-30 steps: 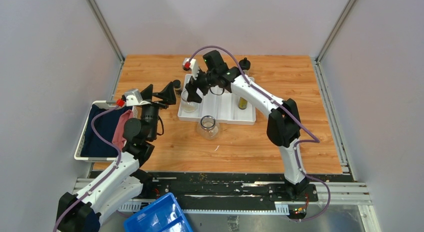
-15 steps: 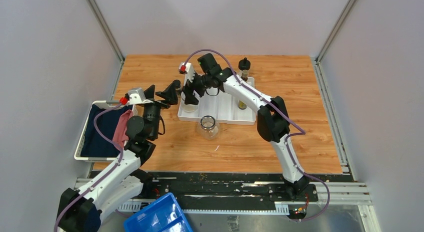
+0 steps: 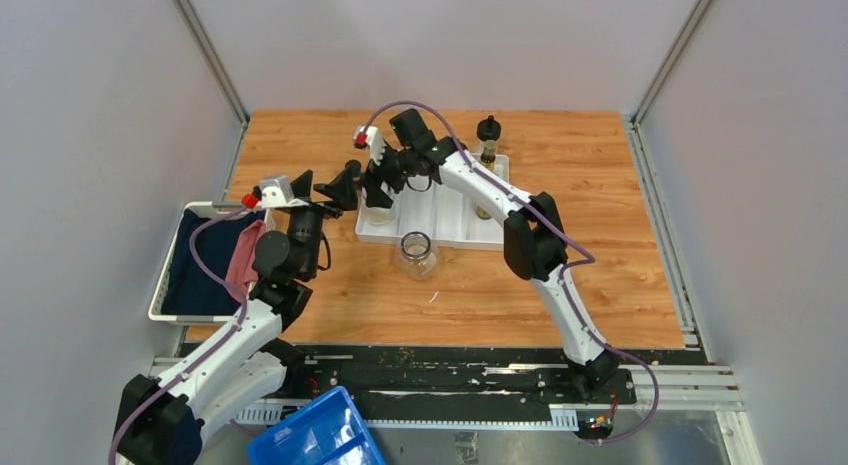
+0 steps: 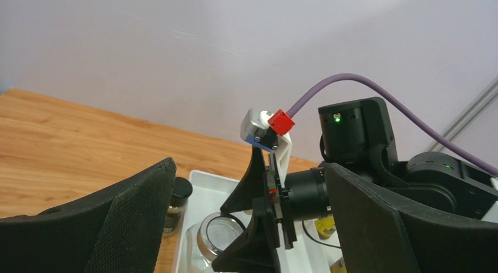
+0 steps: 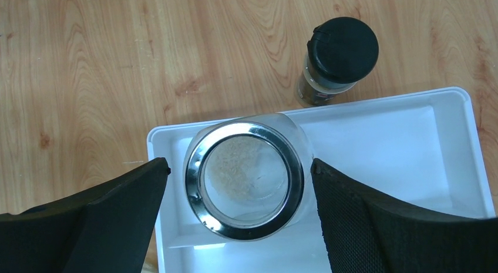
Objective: Organize the condiment bottles
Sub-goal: Move the bottle to the storage box.
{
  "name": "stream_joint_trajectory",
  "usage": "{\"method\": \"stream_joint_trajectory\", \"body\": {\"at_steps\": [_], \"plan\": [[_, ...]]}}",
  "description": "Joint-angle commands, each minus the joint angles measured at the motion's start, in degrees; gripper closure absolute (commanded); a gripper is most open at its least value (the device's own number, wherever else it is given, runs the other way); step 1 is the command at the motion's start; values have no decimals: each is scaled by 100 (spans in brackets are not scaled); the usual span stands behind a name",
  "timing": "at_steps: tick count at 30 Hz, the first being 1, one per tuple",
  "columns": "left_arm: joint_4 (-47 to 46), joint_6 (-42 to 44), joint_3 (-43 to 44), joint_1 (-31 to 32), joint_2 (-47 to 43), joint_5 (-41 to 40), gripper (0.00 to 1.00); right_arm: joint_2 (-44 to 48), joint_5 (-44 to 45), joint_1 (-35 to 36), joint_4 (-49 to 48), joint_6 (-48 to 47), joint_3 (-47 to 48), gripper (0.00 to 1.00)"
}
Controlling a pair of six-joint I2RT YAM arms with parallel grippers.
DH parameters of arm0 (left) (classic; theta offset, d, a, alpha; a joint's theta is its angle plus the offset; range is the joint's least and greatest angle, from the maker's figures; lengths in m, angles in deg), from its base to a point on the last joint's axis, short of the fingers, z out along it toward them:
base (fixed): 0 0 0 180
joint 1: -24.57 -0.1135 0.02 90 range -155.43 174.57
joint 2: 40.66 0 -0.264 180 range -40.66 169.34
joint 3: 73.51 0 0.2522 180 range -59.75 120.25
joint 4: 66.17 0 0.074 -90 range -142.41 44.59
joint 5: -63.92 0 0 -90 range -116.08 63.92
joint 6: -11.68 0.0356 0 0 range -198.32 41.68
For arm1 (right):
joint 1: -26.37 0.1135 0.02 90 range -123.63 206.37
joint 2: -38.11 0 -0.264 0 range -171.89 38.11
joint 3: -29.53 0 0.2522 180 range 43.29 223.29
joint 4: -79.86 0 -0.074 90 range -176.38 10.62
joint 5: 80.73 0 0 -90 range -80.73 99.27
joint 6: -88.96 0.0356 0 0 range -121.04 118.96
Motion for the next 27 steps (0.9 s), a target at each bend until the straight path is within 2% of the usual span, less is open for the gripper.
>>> {"method": "stream_joint_trajectory", "body": {"at_steps": [1,6,9,18,19,27], "plan": [[-35,65,15,39,-54,0,0,-271,130,69,166,-89,317,5],[-243,69,-122,39,-57,-12,1,-402,217,50,167,-100,405,8],[-342,68,-180,39,-31,-16,1,-458,315,29,167,-94,451,19],[-443,60,-219,39,84,12,0,-560,536,-14,72,-62,654,95],[-455,60,-227,39,99,14,1,-560,567,-20,44,-49,669,100],[-492,34,-254,39,154,48,1,-623,1101,-100,-444,21,722,100]]}}
